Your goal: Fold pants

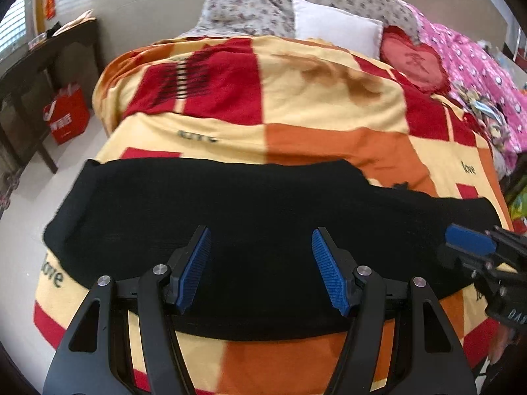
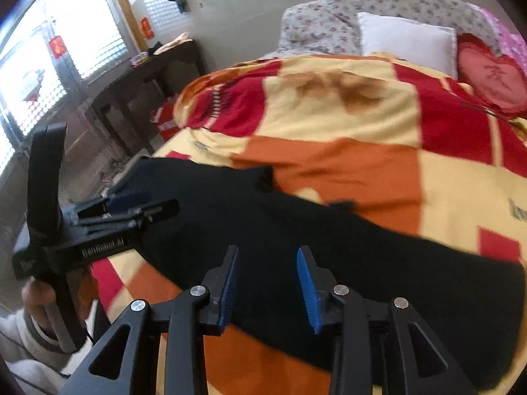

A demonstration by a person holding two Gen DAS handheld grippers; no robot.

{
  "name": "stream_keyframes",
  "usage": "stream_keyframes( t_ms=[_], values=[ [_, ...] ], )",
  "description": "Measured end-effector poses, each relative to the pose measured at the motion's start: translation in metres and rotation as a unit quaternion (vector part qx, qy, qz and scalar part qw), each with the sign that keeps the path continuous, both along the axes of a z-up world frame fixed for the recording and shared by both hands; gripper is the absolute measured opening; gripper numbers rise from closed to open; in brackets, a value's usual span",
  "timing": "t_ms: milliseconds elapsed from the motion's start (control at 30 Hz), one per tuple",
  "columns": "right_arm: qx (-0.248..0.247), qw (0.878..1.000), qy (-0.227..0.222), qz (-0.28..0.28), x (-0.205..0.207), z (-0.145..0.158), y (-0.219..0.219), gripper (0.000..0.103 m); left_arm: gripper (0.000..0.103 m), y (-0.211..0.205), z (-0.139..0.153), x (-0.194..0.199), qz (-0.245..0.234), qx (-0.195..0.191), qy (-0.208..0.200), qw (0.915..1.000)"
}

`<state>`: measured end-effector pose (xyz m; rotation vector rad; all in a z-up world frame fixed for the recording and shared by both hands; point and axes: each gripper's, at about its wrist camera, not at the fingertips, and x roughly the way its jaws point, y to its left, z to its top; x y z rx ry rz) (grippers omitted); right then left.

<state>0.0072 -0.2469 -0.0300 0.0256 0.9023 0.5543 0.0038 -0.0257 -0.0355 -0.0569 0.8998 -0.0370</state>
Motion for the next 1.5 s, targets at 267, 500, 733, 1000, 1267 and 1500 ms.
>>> stream_keyframes(
  t_ms=[267,500,733,1000,1267,1500],
  values=[
    [-0.027,0.999,0.011,-0.030,-0.022,-0.026,-0.039,0.035,0.064,-0.032,-0.017,0.002,-0.027,0.015,0.025,0.9992],
    [0.012,0.994,0.014,-0.107,-0.045,-0.017,-0.110,0.048,0.064,-0.066,-0.003,0.003,-0.078,0.012,0.020,0.9967],
    [0.034,0.979,0.036,-0.196,-0.057,-0.022,-0.174,0.048,0.064,-0.125,0.008,0.025,-0.177,-0.030,0.048,0.9826],
    [0.068,0.968,0.047,-0.237,-0.073,-0.029,-0.207,0.051,0.064,-0.220,0.008,0.058,-0.294,-0.032,0.076,0.9522],
    [0.099,0.964,0.038,-0.243,-0.071,-0.037,-0.217,0.056,0.064,-0.290,-0.008,0.084,-0.367,-0.015,0.100,0.9247],
    [0.120,0.965,0.021,-0.233,-0.069,-0.039,-0.210,0.062,0.065,-0.329,-0.021,0.088,-0.419,-0.015,0.120,0.9001]
  ],
)
